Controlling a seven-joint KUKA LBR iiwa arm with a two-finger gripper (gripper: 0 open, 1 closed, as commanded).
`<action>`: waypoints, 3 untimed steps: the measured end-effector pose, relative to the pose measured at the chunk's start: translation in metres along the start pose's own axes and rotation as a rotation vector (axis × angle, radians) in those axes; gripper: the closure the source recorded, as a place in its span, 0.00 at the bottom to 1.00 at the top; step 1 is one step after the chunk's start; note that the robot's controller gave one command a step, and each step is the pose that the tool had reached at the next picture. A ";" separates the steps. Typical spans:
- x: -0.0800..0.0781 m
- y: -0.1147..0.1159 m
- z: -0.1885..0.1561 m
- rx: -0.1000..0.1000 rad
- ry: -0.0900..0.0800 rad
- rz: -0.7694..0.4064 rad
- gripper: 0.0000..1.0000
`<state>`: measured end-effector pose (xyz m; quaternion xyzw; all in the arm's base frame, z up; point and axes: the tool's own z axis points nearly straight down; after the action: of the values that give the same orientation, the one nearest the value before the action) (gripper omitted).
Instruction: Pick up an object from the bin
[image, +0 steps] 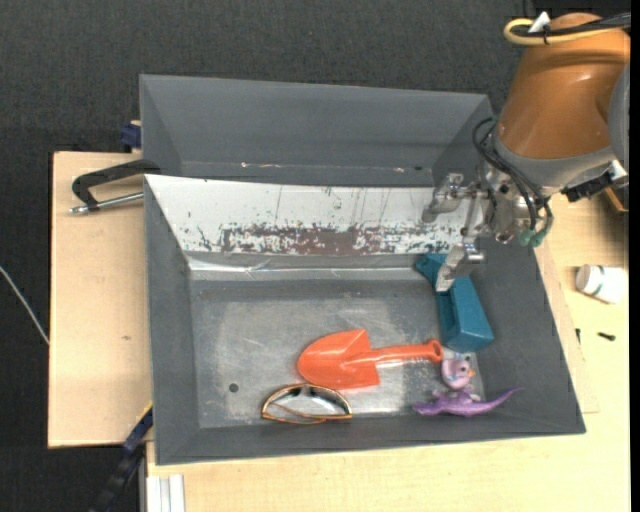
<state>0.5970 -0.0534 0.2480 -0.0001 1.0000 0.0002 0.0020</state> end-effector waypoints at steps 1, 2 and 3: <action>0.030 0.035 0.080 0.000 -0.002 -0.063 0.00; 0.089 0.072 0.088 -0.001 0.008 -0.135 0.00; 0.078 0.079 0.092 0.000 -0.001 -0.158 0.00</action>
Offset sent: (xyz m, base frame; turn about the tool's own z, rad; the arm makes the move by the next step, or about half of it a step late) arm -0.0877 0.0715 -0.0880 -0.1353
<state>0.5190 0.0257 0.1554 -0.0793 0.9969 0.0003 0.0027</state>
